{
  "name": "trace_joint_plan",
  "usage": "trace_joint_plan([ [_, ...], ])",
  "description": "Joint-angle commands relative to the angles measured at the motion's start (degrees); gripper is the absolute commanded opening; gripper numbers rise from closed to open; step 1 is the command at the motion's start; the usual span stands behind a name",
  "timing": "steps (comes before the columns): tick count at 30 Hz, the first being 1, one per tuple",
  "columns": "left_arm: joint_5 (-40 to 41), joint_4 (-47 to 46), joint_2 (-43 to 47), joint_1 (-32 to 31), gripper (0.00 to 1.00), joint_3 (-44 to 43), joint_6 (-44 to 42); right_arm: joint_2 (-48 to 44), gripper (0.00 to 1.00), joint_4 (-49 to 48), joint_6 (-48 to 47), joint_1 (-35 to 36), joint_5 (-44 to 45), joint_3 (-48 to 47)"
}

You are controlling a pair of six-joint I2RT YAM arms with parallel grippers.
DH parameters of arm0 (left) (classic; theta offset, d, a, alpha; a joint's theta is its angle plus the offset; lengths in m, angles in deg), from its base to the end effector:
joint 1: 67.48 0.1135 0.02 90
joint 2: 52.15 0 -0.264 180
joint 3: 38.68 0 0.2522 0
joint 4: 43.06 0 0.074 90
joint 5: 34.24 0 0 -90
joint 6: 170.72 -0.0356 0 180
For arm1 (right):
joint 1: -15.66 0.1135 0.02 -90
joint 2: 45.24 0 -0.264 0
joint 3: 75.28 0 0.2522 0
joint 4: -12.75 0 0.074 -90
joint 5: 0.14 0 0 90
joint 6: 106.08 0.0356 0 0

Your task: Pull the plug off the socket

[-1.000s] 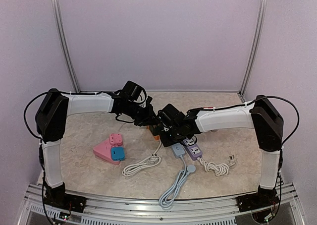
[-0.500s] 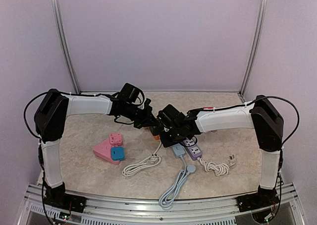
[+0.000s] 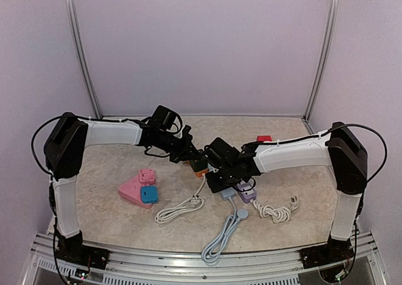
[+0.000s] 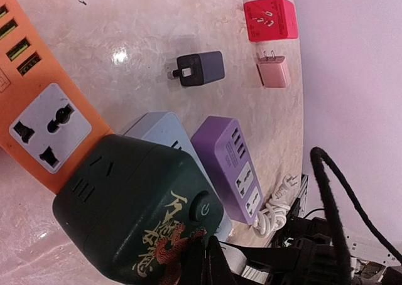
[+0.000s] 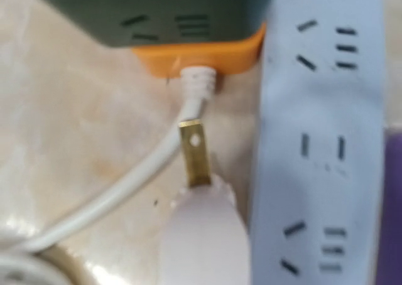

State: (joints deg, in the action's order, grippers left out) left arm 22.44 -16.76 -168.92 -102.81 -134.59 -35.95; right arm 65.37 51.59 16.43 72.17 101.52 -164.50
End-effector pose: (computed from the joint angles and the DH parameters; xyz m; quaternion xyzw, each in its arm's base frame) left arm 0.3518 -0.2734 0.1833 0.0310 0.8974 -0.4294 0.0961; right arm 0.2277 0.3311 0.1741 -0.1744 0.9459 0.1091 0.2511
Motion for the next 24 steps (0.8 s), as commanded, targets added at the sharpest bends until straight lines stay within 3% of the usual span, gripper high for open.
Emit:
trace_joint_plan([
  [1, 9.0, 15.2, -7.1, 0.7, 0.00, 4.3, -0.9, -6.2, 0.01, 2.3, 0.8, 0.2, 1.2, 0.2],
  [6, 9.2, 17.6, -6.1, 0.3, 0.00, 1.2, -2.1, -11.3, 0.02, 4.2, 0.0, -2.4, 3.2, 0.8],
  [12, 9.7, 21.3, -4.5, -0.8, 0.00, -5.4, -4.9, -14.6, 0.04, -0.4, -3.6, -12.4, -0.3, 0.5],
  [17, 9.8, 25.3, -4.2, -1.6, 0.00, -12.6, -6.8, -10.6, 0.05, -3.6, -6.6, -18.3, -2.3, -5.8],
  [24, 11.1, 28.6, -0.2, -1.8, 0.00, -14.7, -7.6, -0.3, 0.06, -8.9, -6.3, -26.0, -14.4, -13.4],
])
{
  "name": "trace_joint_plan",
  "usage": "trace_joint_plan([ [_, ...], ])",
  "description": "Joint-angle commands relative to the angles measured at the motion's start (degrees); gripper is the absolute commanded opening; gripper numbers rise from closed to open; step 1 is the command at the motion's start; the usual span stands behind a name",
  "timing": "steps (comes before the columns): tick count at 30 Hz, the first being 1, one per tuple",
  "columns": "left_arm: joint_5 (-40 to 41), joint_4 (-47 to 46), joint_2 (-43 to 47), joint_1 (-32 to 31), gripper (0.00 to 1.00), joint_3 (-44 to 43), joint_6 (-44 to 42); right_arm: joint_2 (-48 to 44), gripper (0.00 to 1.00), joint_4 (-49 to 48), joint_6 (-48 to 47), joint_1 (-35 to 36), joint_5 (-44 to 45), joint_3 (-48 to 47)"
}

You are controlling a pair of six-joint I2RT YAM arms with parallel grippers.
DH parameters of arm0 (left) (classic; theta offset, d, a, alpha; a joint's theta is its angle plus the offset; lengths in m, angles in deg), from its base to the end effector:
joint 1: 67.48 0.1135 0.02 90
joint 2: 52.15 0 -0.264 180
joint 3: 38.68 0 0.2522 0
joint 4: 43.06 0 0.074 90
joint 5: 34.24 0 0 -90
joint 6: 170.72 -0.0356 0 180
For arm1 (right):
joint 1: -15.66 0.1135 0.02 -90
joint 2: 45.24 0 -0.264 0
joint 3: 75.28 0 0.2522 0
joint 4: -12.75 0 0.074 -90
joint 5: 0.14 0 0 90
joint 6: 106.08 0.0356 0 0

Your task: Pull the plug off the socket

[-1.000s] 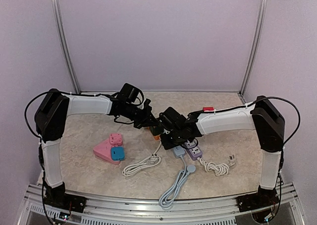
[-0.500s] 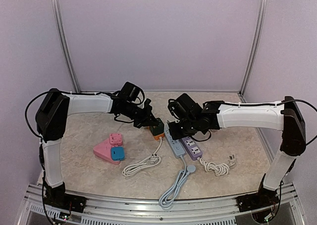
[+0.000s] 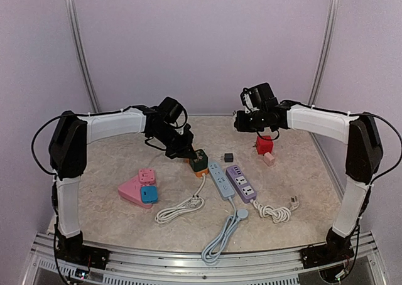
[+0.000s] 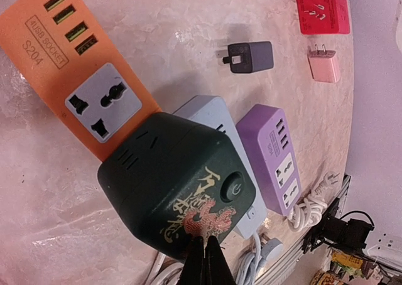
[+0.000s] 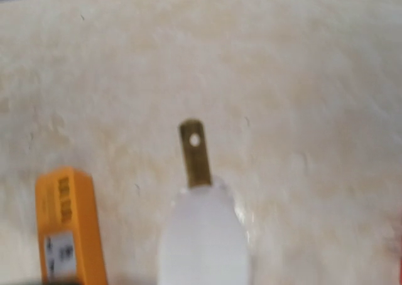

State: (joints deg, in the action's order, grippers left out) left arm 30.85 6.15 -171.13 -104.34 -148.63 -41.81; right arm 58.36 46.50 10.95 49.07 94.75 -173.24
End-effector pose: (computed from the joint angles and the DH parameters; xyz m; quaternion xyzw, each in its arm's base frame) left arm 0.3534 -0.2837 0.2145 0.0422 0.9401 -0.3278 0.0835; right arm 0.3503 0.2274 0.2758 -0.0321 0.9028 0.1816 0.3884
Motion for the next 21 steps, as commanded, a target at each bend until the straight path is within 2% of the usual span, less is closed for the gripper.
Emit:
trace_joint_plan([
  [1, 3.0, 6.1, 3.2, -0.1, 0.00, -0.4, -1.9, 8.6, 0.05, -4.0, -0.7, -3.3, -8.8, -6.3],
  [6, 4.2, 7.3, 8.1, 1.8, 0.02, 3.0, -2.4, 18.3, 0.07, -4.2, 0.6, -3.8, -14.3, -15.0],
  [12, 5.5, 8.4, 13.5, 4.0, 0.03, 8.0, -3.4, 26.6, 0.10, -3.9, 2.0, -3.9, -17.0, -21.8],
  [21, 5.4, 7.7, 16.1, 4.9, 0.03, 11.1, -3.3, 32.2, 0.19, -5.7, 4.6, -4.2, -19.8, -22.6],
])
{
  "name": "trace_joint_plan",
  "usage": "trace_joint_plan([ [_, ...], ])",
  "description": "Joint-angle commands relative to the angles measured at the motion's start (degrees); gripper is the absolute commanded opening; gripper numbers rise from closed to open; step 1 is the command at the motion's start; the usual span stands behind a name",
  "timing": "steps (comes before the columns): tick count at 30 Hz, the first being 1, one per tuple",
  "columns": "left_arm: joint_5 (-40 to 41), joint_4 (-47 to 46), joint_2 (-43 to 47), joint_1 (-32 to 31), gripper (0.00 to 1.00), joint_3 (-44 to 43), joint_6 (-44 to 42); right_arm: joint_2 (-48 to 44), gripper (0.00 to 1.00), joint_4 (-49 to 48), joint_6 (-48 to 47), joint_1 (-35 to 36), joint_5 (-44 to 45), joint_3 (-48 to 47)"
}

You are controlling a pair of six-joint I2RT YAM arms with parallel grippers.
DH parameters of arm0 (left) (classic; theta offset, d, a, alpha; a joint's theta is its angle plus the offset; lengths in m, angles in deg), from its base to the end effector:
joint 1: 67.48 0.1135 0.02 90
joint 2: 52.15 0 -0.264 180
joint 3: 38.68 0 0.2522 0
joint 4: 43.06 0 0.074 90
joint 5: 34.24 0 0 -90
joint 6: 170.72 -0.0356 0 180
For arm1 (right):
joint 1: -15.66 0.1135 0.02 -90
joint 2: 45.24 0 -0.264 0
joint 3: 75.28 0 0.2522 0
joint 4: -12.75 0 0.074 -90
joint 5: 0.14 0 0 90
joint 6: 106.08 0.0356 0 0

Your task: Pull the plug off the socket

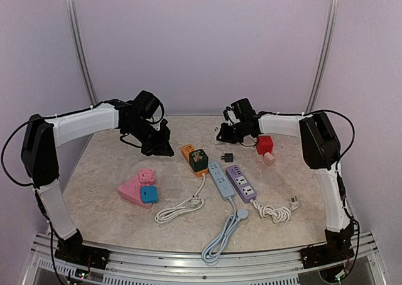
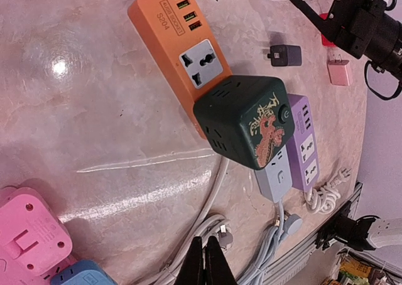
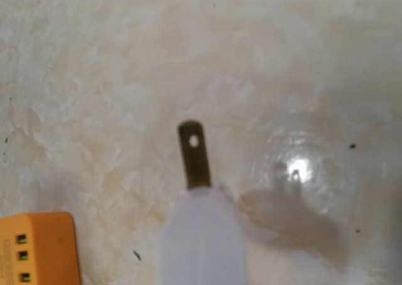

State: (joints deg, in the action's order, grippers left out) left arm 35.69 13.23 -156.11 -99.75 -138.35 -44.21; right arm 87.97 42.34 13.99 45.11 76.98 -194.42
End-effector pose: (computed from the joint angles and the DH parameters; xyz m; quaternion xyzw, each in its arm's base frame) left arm 0.3215 -0.2175 0.2573 0.0090 0.9534 -0.2803 0.1111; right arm 0.4524 0.2646 0.1696 -0.0392 0.9138 0.2836 0.2882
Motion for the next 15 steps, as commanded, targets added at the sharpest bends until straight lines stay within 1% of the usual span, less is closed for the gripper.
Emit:
trace_joint_plan([
  [1, 0.4, 0.6, 0.9, 0.3, 0.03, 0.8, -0.9, 2.8, 0.20, -1.7, 1.8, -0.3, -2.3, -1.4],
  [3, 0.3, 0.5, 0.8, 0.3, 0.03, 0.7, -1.0, 3.3, 0.22, -1.9, 1.9, -0.3, -2.8, -1.3],
  [9, 0.3, 0.2, 0.6, 0.3, 0.03, 1.1, -0.8, 3.4, 0.38, -1.7, 2.1, -0.8, -3.3, -0.3],
  [15, 0.1, -0.3, 0.5, 0.2, 0.03, 1.8, -0.5, 1.4, 0.47, -1.4, 1.5, -1.2, -1.6, 1.9],
])
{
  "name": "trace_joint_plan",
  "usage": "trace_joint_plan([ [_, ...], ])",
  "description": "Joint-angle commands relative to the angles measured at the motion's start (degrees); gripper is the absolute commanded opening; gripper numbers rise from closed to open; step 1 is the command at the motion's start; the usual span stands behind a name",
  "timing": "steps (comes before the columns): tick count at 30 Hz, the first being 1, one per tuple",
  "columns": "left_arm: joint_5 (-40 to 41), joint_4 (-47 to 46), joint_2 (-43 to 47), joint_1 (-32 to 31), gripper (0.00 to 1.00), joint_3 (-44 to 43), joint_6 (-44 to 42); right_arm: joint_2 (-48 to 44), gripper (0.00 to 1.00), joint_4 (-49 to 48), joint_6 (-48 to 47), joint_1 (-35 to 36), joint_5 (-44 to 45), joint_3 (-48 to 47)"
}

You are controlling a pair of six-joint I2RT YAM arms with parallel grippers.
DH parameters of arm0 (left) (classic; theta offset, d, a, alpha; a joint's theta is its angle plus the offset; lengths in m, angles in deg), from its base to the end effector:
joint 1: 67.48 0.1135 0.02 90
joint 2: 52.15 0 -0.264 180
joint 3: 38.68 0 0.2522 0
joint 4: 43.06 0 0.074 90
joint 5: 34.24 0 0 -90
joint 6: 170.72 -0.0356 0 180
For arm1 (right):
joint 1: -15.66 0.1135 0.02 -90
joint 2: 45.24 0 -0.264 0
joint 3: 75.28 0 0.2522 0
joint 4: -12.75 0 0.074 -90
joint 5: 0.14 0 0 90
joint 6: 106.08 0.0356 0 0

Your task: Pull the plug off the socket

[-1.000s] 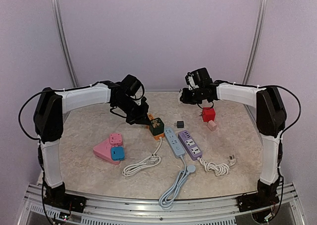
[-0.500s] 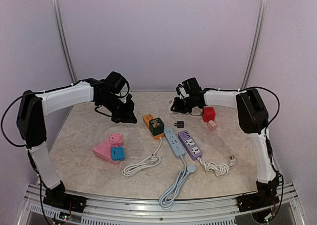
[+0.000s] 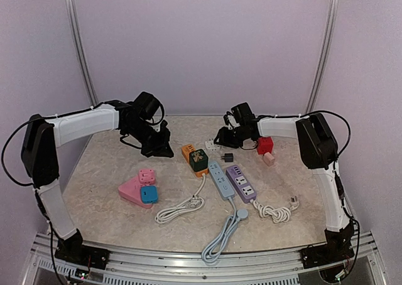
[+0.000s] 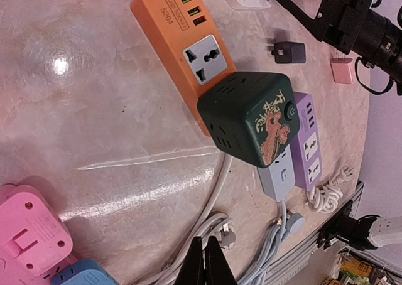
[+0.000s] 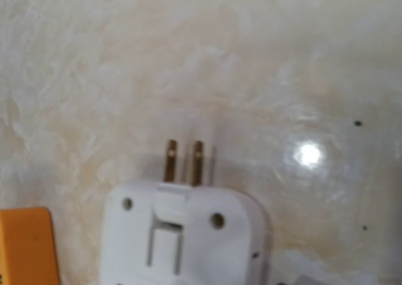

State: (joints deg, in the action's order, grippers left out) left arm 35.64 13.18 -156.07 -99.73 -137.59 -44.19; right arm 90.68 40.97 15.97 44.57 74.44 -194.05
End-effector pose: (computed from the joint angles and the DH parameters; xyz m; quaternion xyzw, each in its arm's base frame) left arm 0.3203 -0.2166 0.2535 0.0077 0.9548 -0.2777 0.1061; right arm 0.4565 0.2629 0.1457 -0.0258 0.9178 0.2978 0.2613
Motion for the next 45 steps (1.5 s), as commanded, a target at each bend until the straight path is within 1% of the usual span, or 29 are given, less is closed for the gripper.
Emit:
trace_joint_plan([
  [1, 0.1, -0.3, 0.4, 0.2, 0.03, 1.1, -0.5, -1.6, 0.47, 0.3, -0.8, -0.6, 1.3, 1.6],
  [2, 0.1, -0.3, 0.2, 0.2, 0.03, 1.0, -0.5, -1.9, 0.48, 0.9, -1.3, -0.6, 1.9, 1.6],
  [4, 0.0, -0.4, 0.0, 0.2, 0.03, 0.9, -0.4, -2.8, 0.53, 2.5, -2.4, -0.5, 3.7, 1.5],
  [7, 0.0, -0.7, -0.3, 0.2, 0.03, 0.8, -0.1, -5.7, 0.67, 5.0, -4.2, -0.1, 7.4, 1.9],
  [9, 0.0, -0.9, -0.5, 0.2, 0.03, 0.6, 0.0, -8.1, 0.73, 5.6, -5.3, 0.4, 9.3, 2.7],
  [15, 0.3, -1.3, -1.4, 0.3, 0.03, 0.3, 0.6, -12.9, 0.87, 9.0, -8.0, 3.1, 12.5, 2.9],
  [20, 0.5, -1.7, -1.7, 0.8, 0.03, 0.7, 1.2, -15.4, 0.94, 11.3, -9.3, 7.5, 14.4, 3.1],
  [21, 0.3, -1.9, -1.7, 1.0, 0.03, 0.8, 1.4, -15.4, 0.97, 11.9, -9.4, 8.5, 14.9, 2.9],
  [22, -0.2, -2.1, -1.7, 1.3, 0.03, 1.1, 1.6, -15.4, 0.99, 12.7, -9.7, 9.6, 15.6, 2.4],
  [25, -0.7, -3.0, -1.7, 1.8, 0.03, 2.0, 2.2, -14.9, 1.00, 15.2, -10.2, 12.4, 18.3, 0.5],
  [29, -0.8, -3.7, -1.5, 2.3, 0.03, 3.0, 2.6, -13.0, 0.98, 18.9, -10.7, 15.1, 21.3, -2.1],
  [35, -1.8, -4.6, -1.4, 2.5, 0.03, 3.9, 2.9, -9.8, 0.94, 21.7, -11.4, 17.9, 22.7, -5.3],
  [40, -2.1, -4.8, -1.9, 2.7, 0.03, 4.2, 2.8, -7.3, 0.89, 22.9, -11.3, 19.1, 22.1, -6.4],
  [45, -2.3, -5.1, -1.9, 2.9, 0.03, 4.7, 2.9, -5.5, 0.83, 24.0, -11.7, 20.4, 22.1, -8.2],
])
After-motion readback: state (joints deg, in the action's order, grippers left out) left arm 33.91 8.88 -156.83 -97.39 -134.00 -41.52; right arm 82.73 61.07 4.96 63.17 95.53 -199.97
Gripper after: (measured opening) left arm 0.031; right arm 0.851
